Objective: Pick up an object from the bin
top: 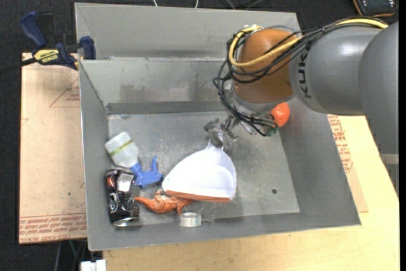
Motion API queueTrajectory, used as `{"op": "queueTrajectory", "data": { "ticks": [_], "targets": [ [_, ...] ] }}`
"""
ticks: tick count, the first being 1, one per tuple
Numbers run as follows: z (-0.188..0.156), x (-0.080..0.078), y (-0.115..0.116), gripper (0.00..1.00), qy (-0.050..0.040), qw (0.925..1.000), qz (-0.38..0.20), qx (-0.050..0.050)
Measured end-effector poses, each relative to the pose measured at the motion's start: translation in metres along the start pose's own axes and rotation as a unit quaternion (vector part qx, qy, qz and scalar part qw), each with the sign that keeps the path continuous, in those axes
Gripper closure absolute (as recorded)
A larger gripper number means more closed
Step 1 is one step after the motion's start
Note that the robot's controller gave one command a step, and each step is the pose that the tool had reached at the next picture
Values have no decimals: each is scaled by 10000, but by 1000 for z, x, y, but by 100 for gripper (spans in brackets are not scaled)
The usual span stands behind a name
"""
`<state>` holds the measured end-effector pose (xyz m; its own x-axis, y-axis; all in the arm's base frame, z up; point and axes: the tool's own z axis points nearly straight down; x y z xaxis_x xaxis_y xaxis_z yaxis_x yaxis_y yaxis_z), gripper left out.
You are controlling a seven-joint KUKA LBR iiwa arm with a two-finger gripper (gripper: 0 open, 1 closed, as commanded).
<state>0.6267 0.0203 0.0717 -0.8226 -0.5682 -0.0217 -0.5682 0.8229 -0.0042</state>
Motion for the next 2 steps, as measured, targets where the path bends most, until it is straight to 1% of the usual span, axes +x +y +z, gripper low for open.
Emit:
{"op": "queueTrajectory", "data": {
  "ticks": [1,2],
  "targets": [
    [-25,1,1,100,15,10000,1,-15],
    [-57,-1,2,100,12,10000,4,-18]
  ]
}}
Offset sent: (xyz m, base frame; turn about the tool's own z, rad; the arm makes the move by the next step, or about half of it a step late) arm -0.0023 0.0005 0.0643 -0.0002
